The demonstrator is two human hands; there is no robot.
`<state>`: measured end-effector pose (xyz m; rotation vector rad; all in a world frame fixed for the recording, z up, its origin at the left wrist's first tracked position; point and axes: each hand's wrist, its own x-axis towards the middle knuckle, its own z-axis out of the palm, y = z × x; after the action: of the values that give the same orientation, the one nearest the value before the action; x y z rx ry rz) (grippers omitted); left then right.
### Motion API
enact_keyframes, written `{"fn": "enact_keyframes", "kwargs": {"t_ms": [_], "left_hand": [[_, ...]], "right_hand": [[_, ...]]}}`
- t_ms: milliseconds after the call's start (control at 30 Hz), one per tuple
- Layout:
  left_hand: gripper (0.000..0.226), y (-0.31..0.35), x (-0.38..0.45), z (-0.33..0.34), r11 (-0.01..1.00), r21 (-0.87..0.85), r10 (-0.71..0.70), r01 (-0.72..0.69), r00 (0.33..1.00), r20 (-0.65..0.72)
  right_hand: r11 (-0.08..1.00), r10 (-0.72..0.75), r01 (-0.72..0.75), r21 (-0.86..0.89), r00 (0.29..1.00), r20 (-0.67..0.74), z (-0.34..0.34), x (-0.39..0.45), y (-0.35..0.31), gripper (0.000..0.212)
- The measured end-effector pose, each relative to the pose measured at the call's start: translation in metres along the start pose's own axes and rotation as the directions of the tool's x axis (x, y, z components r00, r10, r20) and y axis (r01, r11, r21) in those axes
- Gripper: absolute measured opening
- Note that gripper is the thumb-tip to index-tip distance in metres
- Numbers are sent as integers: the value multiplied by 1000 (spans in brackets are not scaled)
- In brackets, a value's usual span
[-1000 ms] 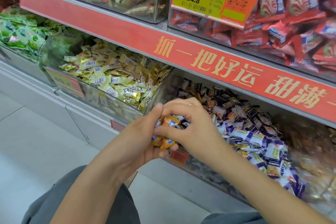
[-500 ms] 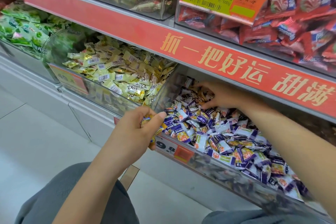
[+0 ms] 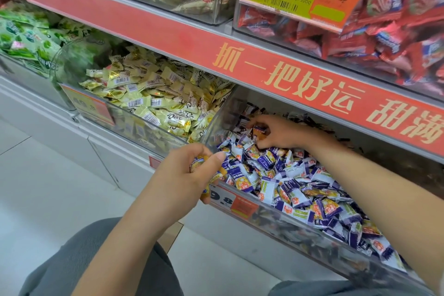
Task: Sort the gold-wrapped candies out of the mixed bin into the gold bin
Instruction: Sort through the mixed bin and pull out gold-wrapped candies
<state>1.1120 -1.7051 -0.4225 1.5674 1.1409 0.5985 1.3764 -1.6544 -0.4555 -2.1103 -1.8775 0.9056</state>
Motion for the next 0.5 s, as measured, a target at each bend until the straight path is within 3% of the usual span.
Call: {"fn": "enact_keyframes", "kwargs": {"t_ms": [100,200,333,500], "left_hand": [[36,1,1,1,1000,-18,-6,7,1000,17],[35,2,2,2,999,-53,-7,8,1000,19],[33,4,3,4,996,-89,-10,11,1000,10],[30,7,3,8,998,-63,14,-14,1000,3]], "right_hand": [[997,-27,29,74,999,-29,-4,-3,2,43],[960,-69,93,264,993,-98,-9,-16,-4,38],[819,-123,138,556,990,-64,-8,-38,-16,36],[697,-168,143,702,985,-33,-6,-60,-24,42]]}}
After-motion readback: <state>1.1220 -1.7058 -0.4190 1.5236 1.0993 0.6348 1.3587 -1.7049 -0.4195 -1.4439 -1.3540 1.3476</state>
